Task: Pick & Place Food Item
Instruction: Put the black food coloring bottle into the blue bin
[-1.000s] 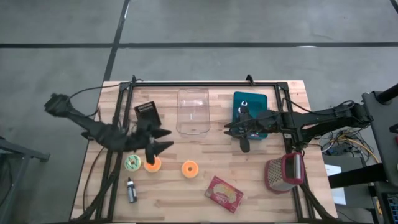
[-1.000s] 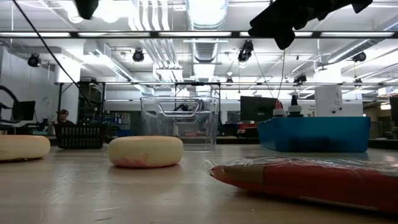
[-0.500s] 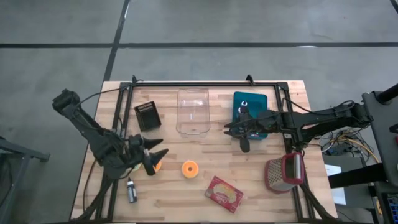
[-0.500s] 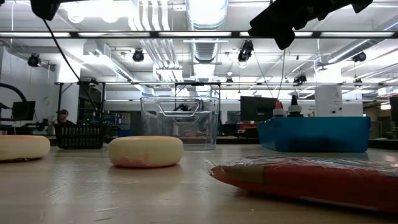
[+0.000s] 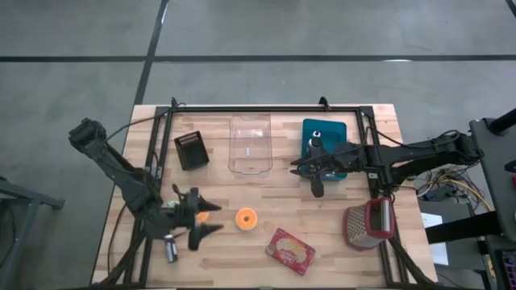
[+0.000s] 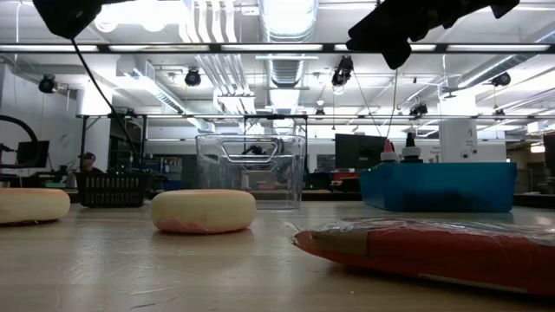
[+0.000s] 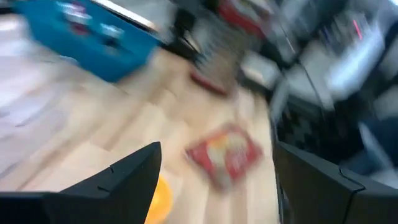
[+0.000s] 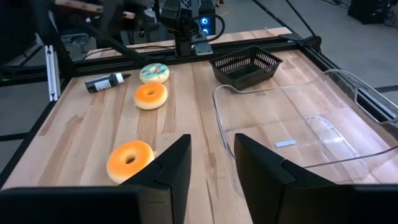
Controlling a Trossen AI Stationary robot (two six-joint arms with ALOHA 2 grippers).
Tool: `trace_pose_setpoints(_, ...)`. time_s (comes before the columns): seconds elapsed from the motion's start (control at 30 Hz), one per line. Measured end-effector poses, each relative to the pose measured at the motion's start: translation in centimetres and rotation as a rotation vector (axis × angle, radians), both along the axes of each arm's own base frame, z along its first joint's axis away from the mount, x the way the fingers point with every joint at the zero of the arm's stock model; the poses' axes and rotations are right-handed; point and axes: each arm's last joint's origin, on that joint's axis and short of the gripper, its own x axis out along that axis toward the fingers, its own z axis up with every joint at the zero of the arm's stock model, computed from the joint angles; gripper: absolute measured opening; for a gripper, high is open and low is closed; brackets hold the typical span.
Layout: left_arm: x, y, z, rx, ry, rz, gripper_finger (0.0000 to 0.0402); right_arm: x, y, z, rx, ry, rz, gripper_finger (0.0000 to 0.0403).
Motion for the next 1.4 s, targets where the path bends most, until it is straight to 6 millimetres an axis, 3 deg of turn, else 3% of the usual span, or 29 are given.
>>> trace_pose_setpoints(0.23, -0.1, -0.8, -0.3, 0.305, 0.053, -0.407, 0.0312, 0.0, 0.0, 0.0, 0.0, 0.0, 0.0, 0.0111)
trace_pose_setpoints(0.53, -0.5, -0.7, -1.0, 0.55, 0.102, -0.55, 0.0312, 0.0, 0.0, 0.0, 0.0, 0.0, 0.0, 0.0121)
trace_pose_setpoints(0.73, -1.3, -0.7, -2.2, 0.692, 0.185, -0.877, 0.0312, 0.0, 0.0, 0.0, 0.0, 0.0, 0.0, 0.0126)
trace_pose_setpoints(0.8, -1.4, -0.7, -2.4, 0.694, 0.208, -0.897, 0.0312, 0.0, 0.0, 0.0, 0.0, 0.0, 0.0, 0.0126)
trace_pose_setpoints(0.9, -1.3, -0.5, -2.4, 0.625, 0.233, -0.803, 0.0312, 0.0, 0.0, 0.0, 0.0, 0.0, 0.0, 0.0122)
trace_pose_setpoints(0.97, -1.1, -0.3, -2.3, 0.524, 0.254, -0.639, 0.0312, 0.0, 0.0, 0.0, 0.0, 0.0, 0.0, 0.0119)
trace_pose_setpoints(1.1, -0.8, 0.4, -2.0, 0.107, 0.224, -0.119, 0.0312, 0.0, 0.0, 0.0, 0.0, 0.0, 0.0, 0.0113)
trace_pose_setpoints(1.17, -0.7, 0.6, -2.0, -0.097, 0.182, 0.055, 0.0312, 0.0, 0.0, 0.0, 0.0, 0.0, 0.0, 0.0111)
trace_pose_setpoints(1.27, -0.7, 0.6, -1.9, -0.246, 0.166, 0.13, 0.0312, 0.0, 0.0, 0.0, 0.0, 0.0, 0.0, 0.0109)
trace_pose_setpoints(1.4, -0.7, 0.6, -1.9, -0.257, 0.171, 0.124, 0.0312, 0.0, 0.0, 0.0, 0.0, 0.0, 0.0, 0.0112)
